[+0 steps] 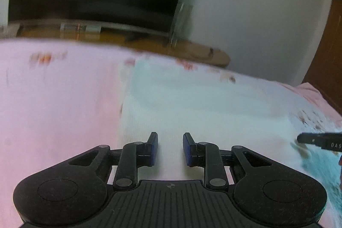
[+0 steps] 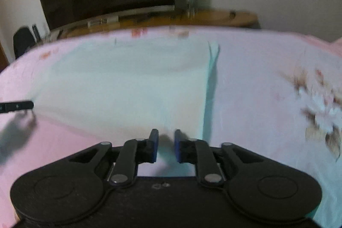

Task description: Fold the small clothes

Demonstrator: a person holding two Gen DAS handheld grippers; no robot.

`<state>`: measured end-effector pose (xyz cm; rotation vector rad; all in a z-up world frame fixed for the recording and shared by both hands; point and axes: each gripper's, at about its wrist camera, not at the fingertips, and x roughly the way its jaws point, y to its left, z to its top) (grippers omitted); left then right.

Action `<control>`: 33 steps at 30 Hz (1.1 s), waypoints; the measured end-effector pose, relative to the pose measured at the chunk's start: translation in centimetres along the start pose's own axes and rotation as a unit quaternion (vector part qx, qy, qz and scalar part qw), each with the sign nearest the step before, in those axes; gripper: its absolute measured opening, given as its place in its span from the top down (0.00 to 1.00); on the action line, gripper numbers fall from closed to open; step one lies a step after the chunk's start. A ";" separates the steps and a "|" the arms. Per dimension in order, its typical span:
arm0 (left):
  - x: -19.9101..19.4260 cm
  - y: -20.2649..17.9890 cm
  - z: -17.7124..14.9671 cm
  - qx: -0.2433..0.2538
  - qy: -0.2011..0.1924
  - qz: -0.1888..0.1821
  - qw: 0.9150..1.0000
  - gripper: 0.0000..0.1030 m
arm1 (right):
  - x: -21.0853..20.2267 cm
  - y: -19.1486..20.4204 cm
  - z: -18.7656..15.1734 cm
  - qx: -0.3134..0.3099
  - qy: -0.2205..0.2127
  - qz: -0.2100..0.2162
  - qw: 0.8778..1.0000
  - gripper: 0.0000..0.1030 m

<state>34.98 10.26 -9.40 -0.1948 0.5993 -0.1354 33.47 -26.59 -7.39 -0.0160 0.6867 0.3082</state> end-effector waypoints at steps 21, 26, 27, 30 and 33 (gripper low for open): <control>9.6 3.2 3.1 0.015 0.059 0.079 0.995 0.26 | 8.7 -2.5 4.5 -0.017 0.020 -0.059 0.998 0.81; 6.3 2.9 3.2 0.016 0.056 0.102 0.993 0.26 | 7.3 -1.9 4.7 -0.027 0.009 -0.062 0.998 0.80; 4.8 3.0 2.8 0.007 0.041 0.098 0.994 0.26 | 6.6 -1.6 4.7 -0.023 0.000 -0.048 0.999 0.80; 1.7 3.4 0.8 -0.019 0.032 0.090 0.995 0.26 | 3.8 0.1 3.4 -0.036 -0.001 -0.009 0.999 0.78; 1.3 4.1 -1.8 -0.015 0.065 0.109 0.992 0.26 | 2.3 2.6 1.2 -0.061 0.014 0.017 0.998 0.80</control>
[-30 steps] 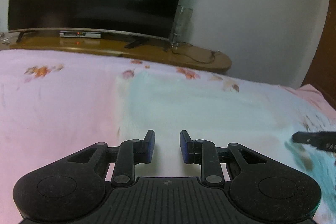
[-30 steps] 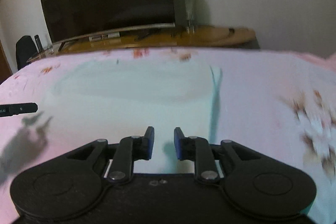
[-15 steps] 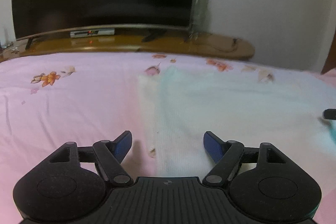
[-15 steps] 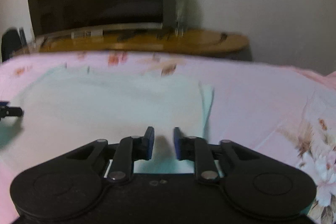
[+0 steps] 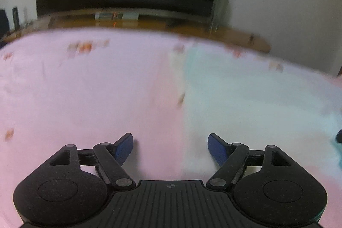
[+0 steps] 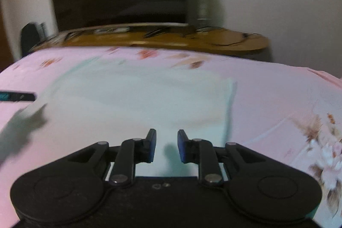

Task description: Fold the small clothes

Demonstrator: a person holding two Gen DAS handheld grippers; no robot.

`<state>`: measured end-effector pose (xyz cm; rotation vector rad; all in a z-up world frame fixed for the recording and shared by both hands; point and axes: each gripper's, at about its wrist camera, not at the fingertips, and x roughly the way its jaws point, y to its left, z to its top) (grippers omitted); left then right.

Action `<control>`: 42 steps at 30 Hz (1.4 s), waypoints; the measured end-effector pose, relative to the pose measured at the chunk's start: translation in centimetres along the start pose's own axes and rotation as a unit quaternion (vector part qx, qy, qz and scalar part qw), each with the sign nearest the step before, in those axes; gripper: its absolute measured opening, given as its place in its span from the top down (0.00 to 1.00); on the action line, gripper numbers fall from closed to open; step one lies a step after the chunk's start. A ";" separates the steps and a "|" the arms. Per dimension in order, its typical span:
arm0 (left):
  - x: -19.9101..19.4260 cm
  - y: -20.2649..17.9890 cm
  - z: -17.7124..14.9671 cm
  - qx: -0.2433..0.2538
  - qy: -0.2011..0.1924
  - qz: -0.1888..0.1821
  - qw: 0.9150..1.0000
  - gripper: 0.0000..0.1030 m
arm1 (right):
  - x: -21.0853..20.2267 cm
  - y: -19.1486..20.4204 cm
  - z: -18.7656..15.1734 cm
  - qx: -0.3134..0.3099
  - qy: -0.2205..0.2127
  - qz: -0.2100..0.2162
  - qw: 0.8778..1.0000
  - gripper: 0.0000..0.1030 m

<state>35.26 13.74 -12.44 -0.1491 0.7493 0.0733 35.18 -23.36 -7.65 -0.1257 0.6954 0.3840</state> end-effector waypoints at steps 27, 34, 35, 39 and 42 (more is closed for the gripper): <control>-3.0 0.4 -4.4 -0.291 0.040 -0.111 0.949 0.54 | -4.1 1.7 -0.7 0.082 -0.022 -0.015 0.996 0.72; -0.7 2.1 -5.8 -0.446 0.014 -0.160 0.881 0.49 | -3.6 1.7 0.0 0.086 -0.024 -0.004 0.996 0.72; -0.4 2.0 -5.8 -0.449 0.011 -0.162 0.879 0.49 | -3.5 1.7 0.0 0.087 -0.023 -0.003 0.996 0.72; 0.8 1.3 -5.6 -0.458 -0.004 -0.168 0.873 0.49 | -2.9 1.6 0.1 0.095 -0.018 0.004 0.995 0.72; 1.9 0.8 -4.7 -0.464 -0.011 -0.168 0.870 0.49 | -2.4 1.4 0.4 0.102 -0.016 0.008 0.995 0.71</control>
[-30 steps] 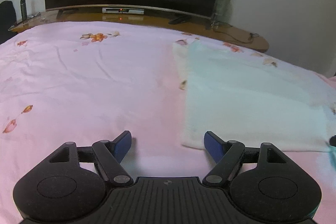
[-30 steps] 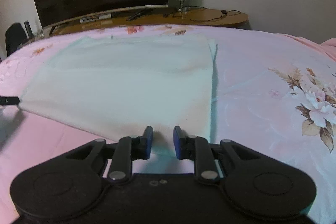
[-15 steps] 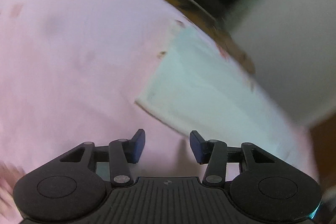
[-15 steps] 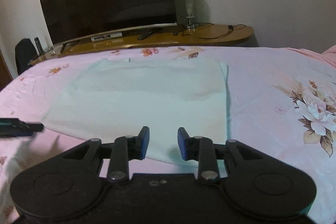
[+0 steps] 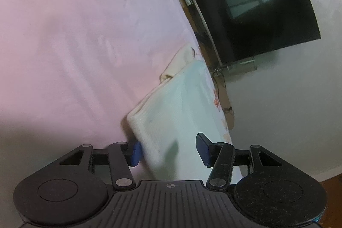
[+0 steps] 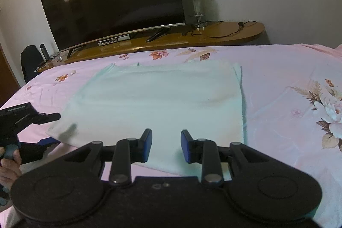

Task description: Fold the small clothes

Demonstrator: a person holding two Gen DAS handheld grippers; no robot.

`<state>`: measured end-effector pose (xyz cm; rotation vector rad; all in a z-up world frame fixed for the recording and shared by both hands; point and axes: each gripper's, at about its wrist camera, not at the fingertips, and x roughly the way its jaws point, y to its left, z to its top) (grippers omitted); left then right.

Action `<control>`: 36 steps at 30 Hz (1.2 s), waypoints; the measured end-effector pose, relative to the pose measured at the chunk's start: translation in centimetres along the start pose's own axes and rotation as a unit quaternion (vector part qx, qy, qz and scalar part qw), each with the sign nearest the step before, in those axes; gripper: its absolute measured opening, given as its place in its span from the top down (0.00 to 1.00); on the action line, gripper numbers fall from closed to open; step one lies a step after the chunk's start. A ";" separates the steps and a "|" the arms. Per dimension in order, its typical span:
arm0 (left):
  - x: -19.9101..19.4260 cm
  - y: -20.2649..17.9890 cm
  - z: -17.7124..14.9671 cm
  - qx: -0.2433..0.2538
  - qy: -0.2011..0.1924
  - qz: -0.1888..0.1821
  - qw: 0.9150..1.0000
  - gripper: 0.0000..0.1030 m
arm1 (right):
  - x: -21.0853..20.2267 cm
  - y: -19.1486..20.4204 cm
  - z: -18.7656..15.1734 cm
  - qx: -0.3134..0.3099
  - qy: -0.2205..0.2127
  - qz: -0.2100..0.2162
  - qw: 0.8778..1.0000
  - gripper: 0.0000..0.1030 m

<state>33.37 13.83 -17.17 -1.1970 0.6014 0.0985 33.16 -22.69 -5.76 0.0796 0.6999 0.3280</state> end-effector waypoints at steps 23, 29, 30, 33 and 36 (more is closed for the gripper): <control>3.5 -0.2 2.1 0.020 -0.021 -0.010 1.000 0.89 | 11.7 2.1 4.1 0.044 0.007 0.076 0.996 0.97; 4.8 -1.0 2.9 0.037 -0.011 0.005 0.999 0.89 | 13.1 1.8 3.2 0.058 0.029 0.064 0.996 1.00; 4.9 -1.1 2.9 0.039 -0.012 0.005 0.999 0.93 | 13.1 1.8 3.2 0.058 0.029 0.064 0.996 1.00; 4.2 -3.0 2.8 0.085 -0.025 -0.009 0.996 0.93 | 13.0 1.7 3.1 0.055 0.027 0.066 0.996 1.00; 3.8 -7.7 2.1 0.177 -0.027 -0.037 0.983 0.93 | 13.1 1.0 3.1 0.072 0.028 0.077 0.994 1.00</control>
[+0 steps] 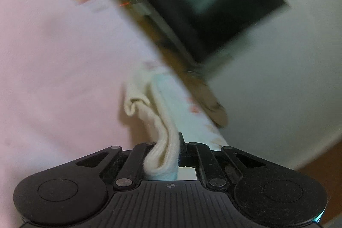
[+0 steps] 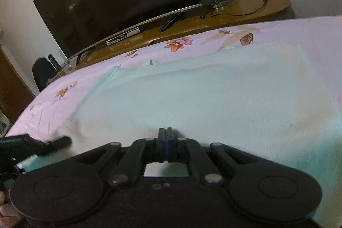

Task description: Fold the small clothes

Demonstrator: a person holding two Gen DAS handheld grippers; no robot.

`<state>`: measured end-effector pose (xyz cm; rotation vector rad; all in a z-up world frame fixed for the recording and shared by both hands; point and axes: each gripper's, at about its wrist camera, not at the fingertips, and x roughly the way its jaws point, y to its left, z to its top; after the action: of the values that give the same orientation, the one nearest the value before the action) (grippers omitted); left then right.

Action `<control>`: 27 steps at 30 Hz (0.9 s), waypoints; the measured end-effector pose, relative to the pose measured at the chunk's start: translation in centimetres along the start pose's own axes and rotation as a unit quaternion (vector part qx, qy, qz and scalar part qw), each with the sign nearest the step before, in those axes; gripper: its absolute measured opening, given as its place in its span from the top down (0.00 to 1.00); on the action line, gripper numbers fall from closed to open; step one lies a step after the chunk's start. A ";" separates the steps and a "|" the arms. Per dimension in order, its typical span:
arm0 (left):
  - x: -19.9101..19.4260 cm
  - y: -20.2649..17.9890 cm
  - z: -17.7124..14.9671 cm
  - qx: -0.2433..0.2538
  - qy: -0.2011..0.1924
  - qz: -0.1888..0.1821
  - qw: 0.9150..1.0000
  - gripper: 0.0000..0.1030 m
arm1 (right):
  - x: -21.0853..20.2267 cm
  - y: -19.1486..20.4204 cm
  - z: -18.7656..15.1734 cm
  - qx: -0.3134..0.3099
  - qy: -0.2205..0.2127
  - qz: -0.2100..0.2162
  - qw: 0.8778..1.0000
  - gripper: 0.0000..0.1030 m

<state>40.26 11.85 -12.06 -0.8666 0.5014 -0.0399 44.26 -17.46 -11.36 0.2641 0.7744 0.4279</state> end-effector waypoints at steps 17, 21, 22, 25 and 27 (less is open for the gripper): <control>10.5 -15.7 -11.5 0.239 0.234 -0.087 0.938 0.58 | -16.8 -15.2 -0.8 0.236 -0.150 -0.041 0.959 0.67; 7.6 -15.6 -10.1 0.208 0.221 -0.136 0.943 0.38 | -18.3 -16.2 -1.6 0.237 -0.146 -0.039 0.960 0.65; 6.7 -14.8 -8.6 0.194 0.206 -0.135 0.950 0.38 | -18.3 -16.1 -1.6 0.235 -0.144 -0.031 0.961 0.65; 6.2 -11.9 -4.3 0.180 0.146 -0.091 0.969 0.38 | -17.5 -15.1 -1.2 0.221 -0.132 0.009 0.966 0.64; 7.1 -9.3 -1.5 0.169 0.131 -0.034 0.976 0.38 | -16.0 -13.9 -0.7 0.208 -0.114 0.037 0.971 0.62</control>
<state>47.40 3.02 -8.89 -0.5461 0.6883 -0.2979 37.42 -37.13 -7.32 0.7240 0.6230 0.2952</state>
